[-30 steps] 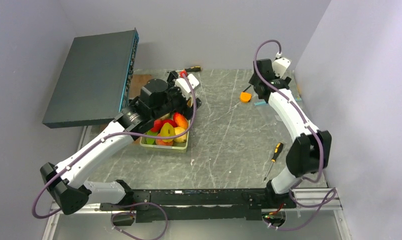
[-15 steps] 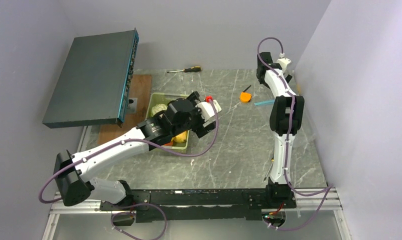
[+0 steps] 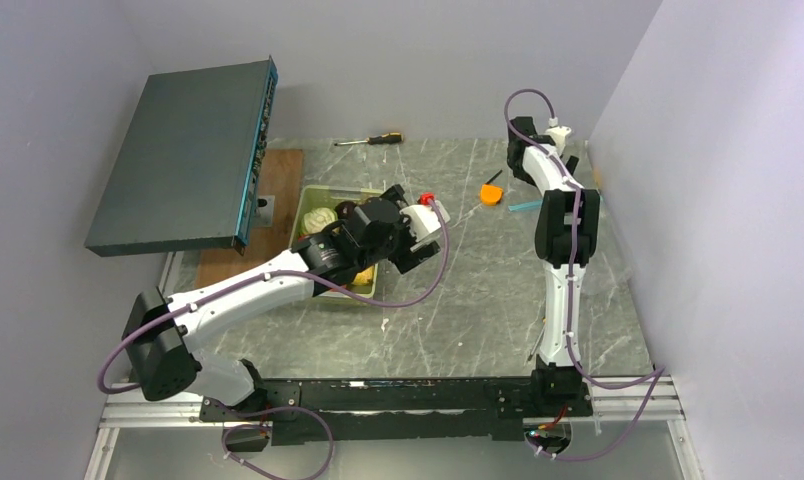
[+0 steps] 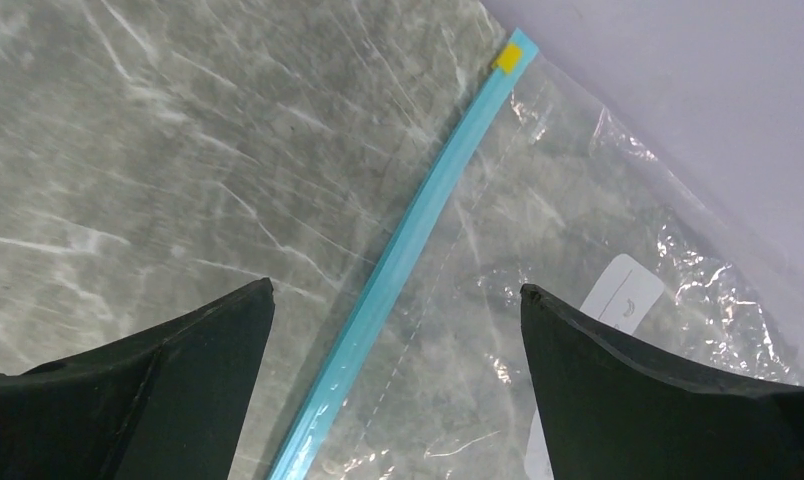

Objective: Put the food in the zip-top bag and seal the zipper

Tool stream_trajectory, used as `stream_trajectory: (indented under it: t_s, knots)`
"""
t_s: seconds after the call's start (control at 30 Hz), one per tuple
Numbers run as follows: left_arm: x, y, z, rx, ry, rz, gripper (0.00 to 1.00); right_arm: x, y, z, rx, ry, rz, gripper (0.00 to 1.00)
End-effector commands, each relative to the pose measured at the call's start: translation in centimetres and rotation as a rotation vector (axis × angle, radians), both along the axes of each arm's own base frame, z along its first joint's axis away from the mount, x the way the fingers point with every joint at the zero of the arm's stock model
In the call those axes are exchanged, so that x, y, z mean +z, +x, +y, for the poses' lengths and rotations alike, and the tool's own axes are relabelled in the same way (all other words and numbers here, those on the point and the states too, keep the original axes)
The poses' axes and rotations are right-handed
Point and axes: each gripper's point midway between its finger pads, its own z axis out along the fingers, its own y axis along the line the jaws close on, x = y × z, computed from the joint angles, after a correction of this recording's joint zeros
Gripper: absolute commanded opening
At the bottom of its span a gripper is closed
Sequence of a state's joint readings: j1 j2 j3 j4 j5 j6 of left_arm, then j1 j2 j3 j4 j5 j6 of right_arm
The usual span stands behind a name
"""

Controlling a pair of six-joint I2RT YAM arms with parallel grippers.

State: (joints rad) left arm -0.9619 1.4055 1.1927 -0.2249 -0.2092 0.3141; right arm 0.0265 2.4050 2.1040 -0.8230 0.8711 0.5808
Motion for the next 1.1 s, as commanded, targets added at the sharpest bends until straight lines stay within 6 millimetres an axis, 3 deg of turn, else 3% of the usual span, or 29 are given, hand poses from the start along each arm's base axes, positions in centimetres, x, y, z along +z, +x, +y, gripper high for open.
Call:
stream_trajectory:
  t_s: [0.0,0.2,0.33,0.4,0.5,0.57,0.73,0.83,0.93,1.07]
  knots:
    - [2.3,0.7,0.1,0.026,-0.06,-0.075,1.0,-1.7,-1.3,-0.7,-0.028,0.014,0.029,0.93]
    - [2.4,0.6,0.0,0.022,-0.077,-0.066,1.0,-5.0,-3.0,0.1,-0.077,0.276,-0.045,0.79]
    - [2.4,0.6,0.1,0.028,-0.074,-0.067,1.0,-5.8,-4.0,0.2,-0.112,0.427,-0.145,0.7]
    - [2.6,0.7,0.3,0.035,-0.073,-0.072,1.0,-6.5,-4.0,0.6,-0.119,0.512,-0.184,0.54]
    - [2.9,0.6,0.3,0.034,-0.083,-0.076,1.0,-7.4,-4.2,1.0,-0.139,0.554,-0.186,0.44]
    - [3.0,0.5,0.3,0.032,-0.09,-0.073,1.0,-7.8,-4.5,1.3,-0.134,0.593,-0.195,0.25]
    - [3.8,0.3,0.6,0.035,-0.101,-0.078,1.0,-7.2,-4.6,1.0,-0.123,0.597,-0.253,0.14]
    - [4.1,0.3,0.8,0.04,-0.106,-0.085,1.0,-7.3,-4.6,1.1,-0.121,0.606,-0.25,0.0]
    - [4.2,0.2,0.7,0.035,-0.115,-0.084,1.0,-6.9,-5.0,1.3,-0.115,0.612,-0.254,0.0]
    - [4.0,0.0,0.1,0.017,-0.122,-0.059,1.0,-4.6,-5.0,1.5,-0.067,0.609,-0.303,0.0]
